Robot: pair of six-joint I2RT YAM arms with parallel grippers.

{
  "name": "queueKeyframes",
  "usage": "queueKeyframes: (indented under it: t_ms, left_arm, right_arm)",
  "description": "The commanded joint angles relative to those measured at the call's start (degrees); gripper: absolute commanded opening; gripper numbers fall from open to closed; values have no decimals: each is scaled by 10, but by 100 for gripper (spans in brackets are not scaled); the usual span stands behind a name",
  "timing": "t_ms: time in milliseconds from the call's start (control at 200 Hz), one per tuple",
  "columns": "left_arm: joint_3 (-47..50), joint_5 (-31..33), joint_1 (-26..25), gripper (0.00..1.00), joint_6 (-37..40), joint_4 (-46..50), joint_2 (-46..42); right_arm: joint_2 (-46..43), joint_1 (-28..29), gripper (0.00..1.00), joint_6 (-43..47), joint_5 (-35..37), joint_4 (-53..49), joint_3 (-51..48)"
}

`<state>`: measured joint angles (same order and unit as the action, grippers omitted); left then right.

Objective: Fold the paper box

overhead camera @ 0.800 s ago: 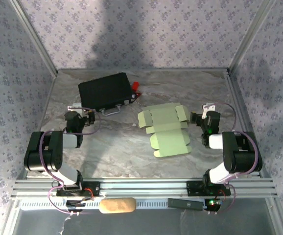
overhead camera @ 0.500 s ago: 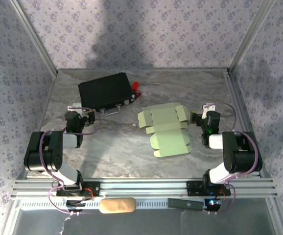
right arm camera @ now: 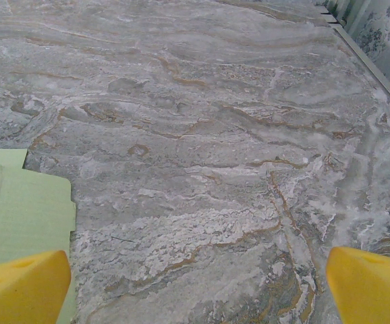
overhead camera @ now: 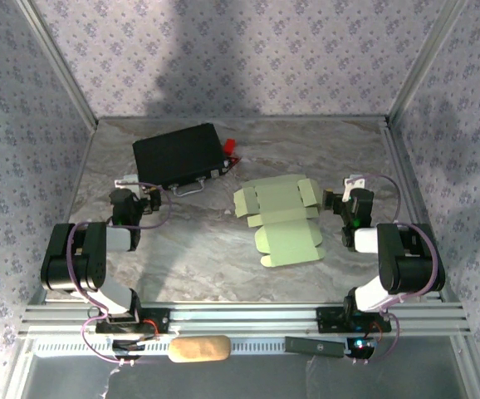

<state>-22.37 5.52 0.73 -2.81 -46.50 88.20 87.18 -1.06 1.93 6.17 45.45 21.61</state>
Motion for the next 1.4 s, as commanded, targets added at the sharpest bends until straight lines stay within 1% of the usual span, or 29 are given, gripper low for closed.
queueKeyframes:
  t_ms: [0,125,155,195,255,305,350,400,435,475,505,540,555,585,610,630,650,680,725,775,805,859,904,959,1044,1104,1189,1344,1399]
  left_arm:
    - [-12,-7,0,100,7,-4,-2]
    - [-11,-7,0,100,7,-6,-3]
    - [-8,-7,0,100,8,-15,-5]
    - [4,-1,-8,100,17,-22,-27]
    - [2,61,-40,100,27,55,-104]
    - [-12,71,-59,100,29,126,-171]
    - [-25,87,-81,100,21,180,-233]
    - [-47,122,-107,100,-29,244,-298]
    - [-73,125,-110,100,-111,323,-342]
    - [-108,126,-108,100,-232,435,-386]
    - [-129,107,-104,100,-312,513,-414]
    - [-125,62,-99,100,-359,525,-439]
    - [-119,28,-94,100,-366,517,-448]
    - [-112,-48,-82,100,-378,503,-459]
    - [-114,-98,-78,100,-394,507,-463]
    - [-119,-129,-80,100,-405,519,-462]
    - [-123,-155,-87,99,-413,527,-460]
    - [-127,-173,-109,94,-420,542,-455]
    - [-131,-168,-156,87,-426,573,-450]
    - [-128,-142,-217,82,-439,591,-445]
    - [-123,-128,-250,76,-445,587,-440]
    - [-123,-103,-309,69,-451,574,-421]
    - [-133,-74,-351,64,-452,571,-391]
    - [-155,-51,-391,60,-447,562,-344]
    - [-207,-51,-423,57,-433,543,-247]
    - [-265,-50,-432,55,-420,555,-168]
    - [-357,-55,-437,55,-392,594,-63]
    - [-498,-33,-437,53,-337,638,84]
    - [-552,-22,-436,49,-313,664,132]
  right_arm:
    - [-1,-2,99,-12,0,8,8]
    - [-2,-2,99,-12,2,12,5]
    - [-14,2,99,-14,20,7,7]
    - [-54,15,99,-13,67,-48,18]
    - [-124,40,99,-9,117,-119,33]
    - [-194,64,99,-3,142,-152,42]
    - [-264,84,99,-19,153,-220,71]
    - [-325,98,99,-81,164,-338,139]
    - [-351,97,99,-156,149,-425,190]
    - [-370,88,99,-258,132,-544,236]
    - [-377,83,99,-348,122,-641,273]
    - [-378,78,99,-449,98,-711,294]
    - [-377,74,97,-454,53,-721,296]
    - [-373,66,89,-426,-18,-711,302]
    - [-365,76,88,-419,-65,-727,310]
    - [-359,88,87,-424,-76,-749,316]
    - [-346,116,84,-437,-64,-789,331]
    - [-335,164,78,-451,-32,-846,341]
    - [-327,242,71,-471,25,-888,340]
    - [-329,318,69,-500,67,-897,320]
    - [-332,350,69,-519,77,-891,304]
    - [-337,382,69,-549,68,-862,270]
    - [-335,389,67,-578,45,-821,235]
    - [-317,382,65,-609,-10,-763,194]
    - [-271,380,62,-633,-55,-731,171]
    - [-250,380,58,-640,-59,-742,172]
    - [-255,378,59,-650,-61,-754,165]
    - [-328,383,64,-748,-64,-769,96]
    - [-362,392,67,-784,-64,-761,58]
